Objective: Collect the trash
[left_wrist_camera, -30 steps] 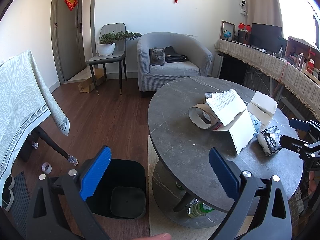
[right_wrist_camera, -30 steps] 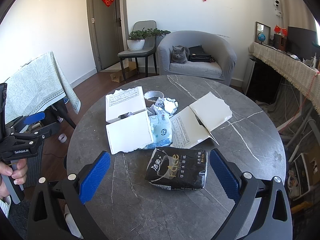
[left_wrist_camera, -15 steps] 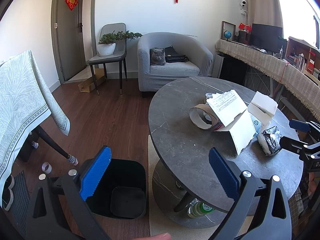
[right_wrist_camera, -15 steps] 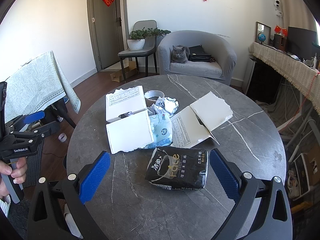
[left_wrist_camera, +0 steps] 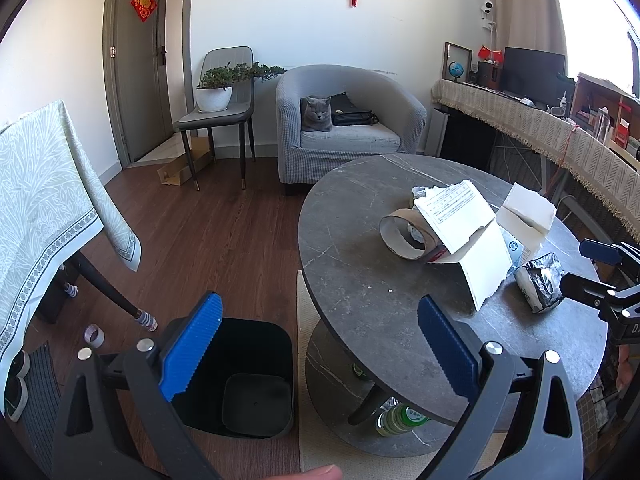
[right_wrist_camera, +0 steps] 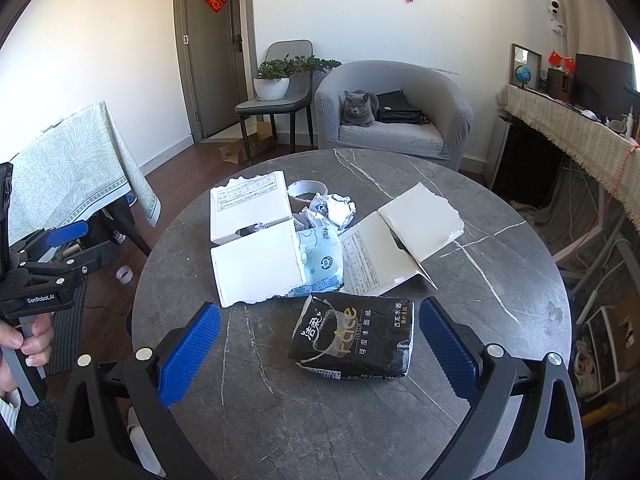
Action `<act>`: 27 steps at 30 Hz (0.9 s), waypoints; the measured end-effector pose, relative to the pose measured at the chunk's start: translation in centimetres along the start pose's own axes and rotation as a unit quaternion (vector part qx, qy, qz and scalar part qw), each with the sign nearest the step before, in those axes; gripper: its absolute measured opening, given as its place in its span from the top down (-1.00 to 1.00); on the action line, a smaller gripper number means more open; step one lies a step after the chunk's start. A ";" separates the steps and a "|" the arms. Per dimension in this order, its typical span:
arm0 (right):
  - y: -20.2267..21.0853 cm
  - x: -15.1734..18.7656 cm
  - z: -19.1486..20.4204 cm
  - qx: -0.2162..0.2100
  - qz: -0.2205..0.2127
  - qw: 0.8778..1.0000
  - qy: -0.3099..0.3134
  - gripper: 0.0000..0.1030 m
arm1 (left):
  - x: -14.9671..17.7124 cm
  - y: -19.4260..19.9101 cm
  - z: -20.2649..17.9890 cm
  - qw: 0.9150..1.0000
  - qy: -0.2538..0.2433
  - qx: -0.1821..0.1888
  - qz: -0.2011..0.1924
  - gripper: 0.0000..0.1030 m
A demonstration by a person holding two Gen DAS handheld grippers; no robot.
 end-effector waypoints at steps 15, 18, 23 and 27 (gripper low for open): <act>-0.5 0.6 -0.5 0.008 0.005 1.000 0.001 -0.93 | -0.9 0.9 -0.2 1.000 -0.003 0.026 -0.016 -0.94; -0.3 0.6 -0.6 0.010 0.006 1.000 0.001 -0.93 | -1.2 0.8 -0.8 0.999 -0.003 0.034 -0.017 -0.94; -0.2 0.8 -1.0 0.017 0.007 1.000 0.003 -0.93 | -1.6 0.8 -1.7 0.998 0.004 0.060 -0.023 -0.94; -0.3 1.1 -1.3 0.024 0.013 1.000 0.007 -0.93 | -1.9 0.9 -2.5 0.995 0.015 0.094 -0.029 -0.93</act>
Point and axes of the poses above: each gripper's, at about its wrist camera, not at the fingertips, and y roughly against the way its jaws point, z to its left, x to its underside, the point moved 5 cm from there along -y, roughly the way its jaws point, and after that the axes turned 5 degrees about -y, right-handed, at the moved point
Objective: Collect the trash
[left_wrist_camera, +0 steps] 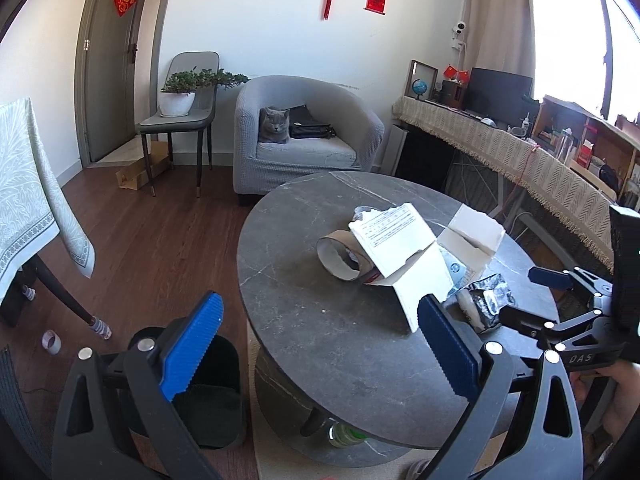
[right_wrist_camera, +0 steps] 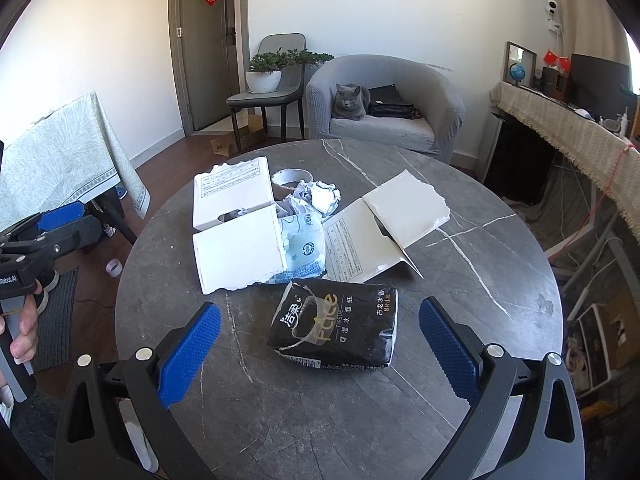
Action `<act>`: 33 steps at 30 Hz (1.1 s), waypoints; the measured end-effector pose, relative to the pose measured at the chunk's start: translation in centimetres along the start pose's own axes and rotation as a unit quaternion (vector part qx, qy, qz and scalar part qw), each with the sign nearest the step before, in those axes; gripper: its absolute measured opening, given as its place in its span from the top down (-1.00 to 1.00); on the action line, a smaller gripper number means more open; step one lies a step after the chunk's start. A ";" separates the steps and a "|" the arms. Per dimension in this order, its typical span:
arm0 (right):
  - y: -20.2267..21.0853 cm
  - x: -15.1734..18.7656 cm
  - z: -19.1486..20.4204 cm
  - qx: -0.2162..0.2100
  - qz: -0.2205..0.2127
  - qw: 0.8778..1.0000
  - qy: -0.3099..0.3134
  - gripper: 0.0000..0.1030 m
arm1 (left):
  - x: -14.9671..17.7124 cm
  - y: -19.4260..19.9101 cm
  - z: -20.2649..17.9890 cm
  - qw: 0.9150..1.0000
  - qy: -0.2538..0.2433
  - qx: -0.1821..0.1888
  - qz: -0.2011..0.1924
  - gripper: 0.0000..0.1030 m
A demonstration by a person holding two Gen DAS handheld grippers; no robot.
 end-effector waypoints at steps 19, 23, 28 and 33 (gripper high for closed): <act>-0.5 0.7 -1.7 0.010 0.015 1.000 -0.005 -0.93 | 1.3 -6.5 -5.2 0.984 0.050 0.145 0.088 0.01; -0.9 0.5 -2.2 0.009 0.018 1.000 -0.007 -0.93 | 1.3 -7.8 -5.5 0.980 0.065 0.158 0.100 0.14; -1.2 0.4 -1.8 0.004 0.022 1.000 0.007 -0.81 | 1.3 -9.3 -5.3 0.976 0.082 0.167 0.114 0.26; -2.0 0.6 -1.3 0.009 0.028 0.999 0.011 -0.81 | 1.4 -10.3 -5.4 0.970 0.097 0.186 0.122 0.41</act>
Point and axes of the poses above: each gripper's, at about its wrist camera, not at the fingertips, and y roughly against the way its jaws point, z to its left, x to its underside, the point moved 5 cm from there along -y, roughly the way its jaws point, and after that the axes turned 5 degrees about -y, right-handed, at the moved point
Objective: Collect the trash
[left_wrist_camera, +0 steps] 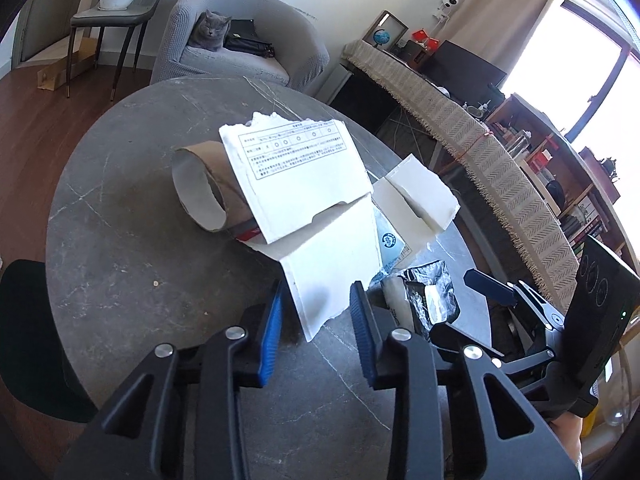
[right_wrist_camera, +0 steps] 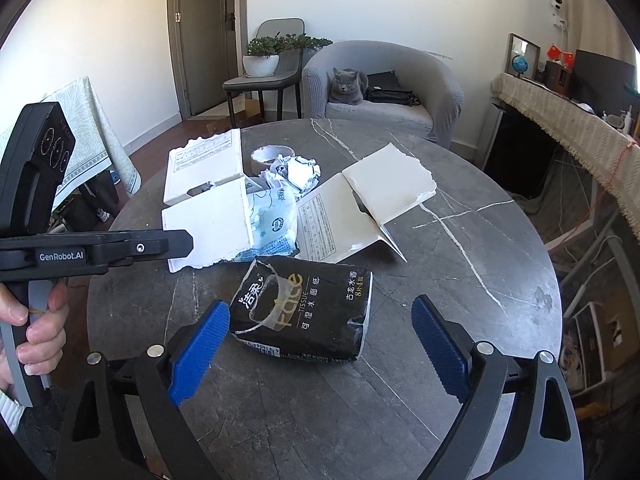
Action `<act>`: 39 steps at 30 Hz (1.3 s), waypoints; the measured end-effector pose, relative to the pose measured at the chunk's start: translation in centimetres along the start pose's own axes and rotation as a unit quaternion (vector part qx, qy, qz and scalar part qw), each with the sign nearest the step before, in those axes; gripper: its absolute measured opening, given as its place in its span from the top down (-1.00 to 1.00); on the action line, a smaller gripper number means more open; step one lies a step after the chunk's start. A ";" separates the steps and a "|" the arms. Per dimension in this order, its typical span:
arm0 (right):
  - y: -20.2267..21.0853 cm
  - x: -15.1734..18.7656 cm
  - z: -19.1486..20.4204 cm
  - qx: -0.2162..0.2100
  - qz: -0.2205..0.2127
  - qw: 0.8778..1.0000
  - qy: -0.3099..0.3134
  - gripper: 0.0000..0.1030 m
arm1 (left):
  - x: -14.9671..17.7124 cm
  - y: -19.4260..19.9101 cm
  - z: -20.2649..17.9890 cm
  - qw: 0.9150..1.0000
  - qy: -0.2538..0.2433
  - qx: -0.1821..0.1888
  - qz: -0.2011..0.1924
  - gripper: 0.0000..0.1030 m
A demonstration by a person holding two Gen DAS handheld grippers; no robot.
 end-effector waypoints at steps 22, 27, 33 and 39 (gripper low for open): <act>-2.8 0.4 1.3 0.044 0.025 0.999 -0.016 -0.81 | -1.4 3.7 -4.0 0.991 -0.107 -0.031 -0.069 0.98; -2.8 0.3 1.0 0.029 0.031 0.998 -0.045 -0.50 | -1.2 5.0 -5.2 0.985 -0.141 -0.036 -0.087 0.98; -1.9 -0.5 0.2 0.018 0.019 0.997 -0.075 -0.40 | -1.1 6.9 -5.2 0.981 -0.153 -0.044 -0.110 0.98; 0.5 -2.0 1.5 0.006 -0.016 0.997 -0.071 -0.40 | -1.5 9.4 -4.0 0.978 -0.142 -0.059 -0.139 0.98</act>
Point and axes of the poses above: each gripper's, at about its wrist camera, not at the fingertips, and y roughly against the way its jaws point, z to its left, x to its underside, the point moved 5 cm from there along -y, roughly the way its jaws point, and after that the axes turned 5 degrees about -y, right-handed, at the moved point
